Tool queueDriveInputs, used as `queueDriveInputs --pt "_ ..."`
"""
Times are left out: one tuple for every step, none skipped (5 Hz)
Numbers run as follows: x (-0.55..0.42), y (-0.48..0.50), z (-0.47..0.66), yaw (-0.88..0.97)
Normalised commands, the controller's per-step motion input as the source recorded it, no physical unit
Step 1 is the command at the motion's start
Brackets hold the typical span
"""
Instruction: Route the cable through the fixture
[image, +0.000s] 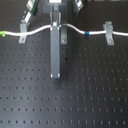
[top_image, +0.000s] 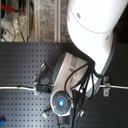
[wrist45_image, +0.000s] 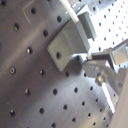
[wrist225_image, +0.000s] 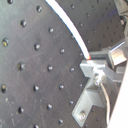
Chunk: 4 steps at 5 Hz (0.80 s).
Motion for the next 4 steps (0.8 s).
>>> queueDriveInputs --pt "-0.017 0.062 0.75 -0.17" --pt "-0.034 -0.038 0.04 0.01" --pt "0.002 -0.003 0.06 0.0" --pt "0.003 -0.563 0.36 -0.39"
